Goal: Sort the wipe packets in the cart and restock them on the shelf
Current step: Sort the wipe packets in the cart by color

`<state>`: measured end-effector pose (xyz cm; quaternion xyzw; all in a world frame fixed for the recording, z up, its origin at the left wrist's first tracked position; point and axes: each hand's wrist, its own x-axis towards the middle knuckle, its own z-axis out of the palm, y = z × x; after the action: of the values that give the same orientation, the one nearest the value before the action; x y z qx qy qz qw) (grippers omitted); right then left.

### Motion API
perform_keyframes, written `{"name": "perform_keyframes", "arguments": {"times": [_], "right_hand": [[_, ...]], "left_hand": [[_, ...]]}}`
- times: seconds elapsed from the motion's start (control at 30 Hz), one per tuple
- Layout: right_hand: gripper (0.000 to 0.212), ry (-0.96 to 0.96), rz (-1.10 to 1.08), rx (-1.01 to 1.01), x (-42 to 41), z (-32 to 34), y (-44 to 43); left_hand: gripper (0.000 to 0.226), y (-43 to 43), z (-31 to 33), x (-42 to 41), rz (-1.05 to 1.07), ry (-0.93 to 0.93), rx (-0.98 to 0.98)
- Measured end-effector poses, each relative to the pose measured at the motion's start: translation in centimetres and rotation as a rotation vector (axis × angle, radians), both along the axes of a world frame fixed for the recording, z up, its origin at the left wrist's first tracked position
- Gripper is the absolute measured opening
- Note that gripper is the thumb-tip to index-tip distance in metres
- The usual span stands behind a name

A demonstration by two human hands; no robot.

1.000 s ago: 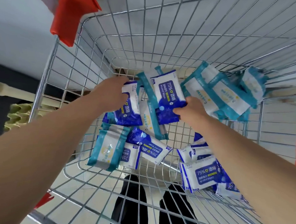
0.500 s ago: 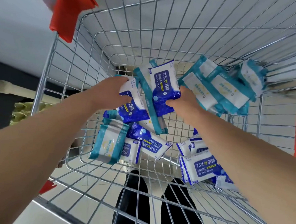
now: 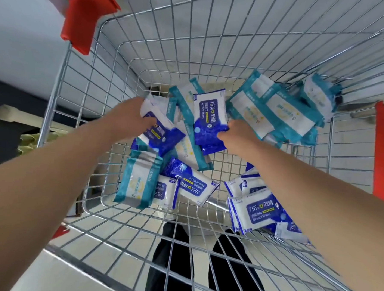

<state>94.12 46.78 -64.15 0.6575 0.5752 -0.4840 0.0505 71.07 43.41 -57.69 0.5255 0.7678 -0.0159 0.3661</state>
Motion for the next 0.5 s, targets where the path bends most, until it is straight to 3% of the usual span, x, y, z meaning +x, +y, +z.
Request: {"name": "perform_keyframes", "arguments": {"times": [0.07,0.2,0.33,0.43,0.5], "right_hand": [[0.002,-0.031,-0.010,0.036,0.0,-0.3,-0.2],[0.012,0.025,-0.050,0.036,1.1,0.3,-0.1],[0.012,0.025,0.117,0.093,2.6,3.1,0.5],[0.017,0.188,-0.014,-0.011,5.3,5.5,0.4],[0.014,0.188,-0.017,-0.076,8.3,7.0,0.2]], "left_hand": [[0.035,-0.1,0.3,-0.5,0.085,-0.008,0.036],[0.032,-0.8,0.9,-0.3,0.028,-0.015,-0.014],[0.029,-1.6,1.4,1.1,-0.010,-0.117,-0.066],[0.029,-2.0,1.9,3.0,0.001,-0.229,-0.083],[0.027,-2.0,2.4,4.9,-0.005,-0.296,-0.103]]}}
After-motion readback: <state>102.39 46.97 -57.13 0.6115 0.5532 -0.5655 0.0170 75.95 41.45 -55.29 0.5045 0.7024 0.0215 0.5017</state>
